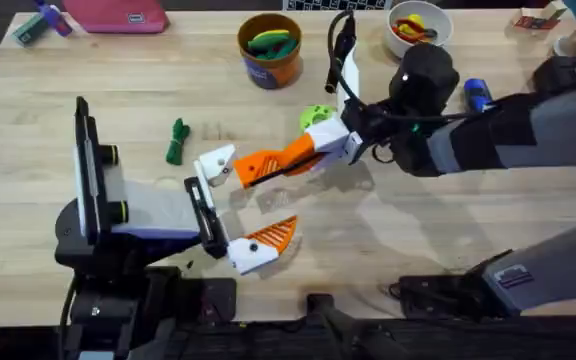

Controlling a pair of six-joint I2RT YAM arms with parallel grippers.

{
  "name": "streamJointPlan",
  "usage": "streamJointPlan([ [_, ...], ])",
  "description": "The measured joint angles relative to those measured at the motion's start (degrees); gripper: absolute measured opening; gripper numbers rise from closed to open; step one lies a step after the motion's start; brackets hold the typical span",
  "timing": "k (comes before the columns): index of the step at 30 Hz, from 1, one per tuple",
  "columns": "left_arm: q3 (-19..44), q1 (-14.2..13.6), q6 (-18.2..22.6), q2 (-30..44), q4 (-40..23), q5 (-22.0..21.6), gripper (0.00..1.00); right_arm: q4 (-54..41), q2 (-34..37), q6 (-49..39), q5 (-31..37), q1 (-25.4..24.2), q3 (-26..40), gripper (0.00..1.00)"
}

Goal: Pick up the gripper from the table and insert it into the empty holder that is missing its gripper. Then pick up a screw, insert it into the mounting hole, and use the screwdriver to tighten it. Finally, clean up the table by picking up the vegetable and placing it into the bucket.

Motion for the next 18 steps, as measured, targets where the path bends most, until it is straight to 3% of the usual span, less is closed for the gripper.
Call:
streamJointPlan([
  [18, 0.0, 0.0, 0.0, 0.0, 0.0, 0.0, 0.986, -2.5, 0.0, -0.2, 3.7, 1.5, 0.0, 0.009],
])
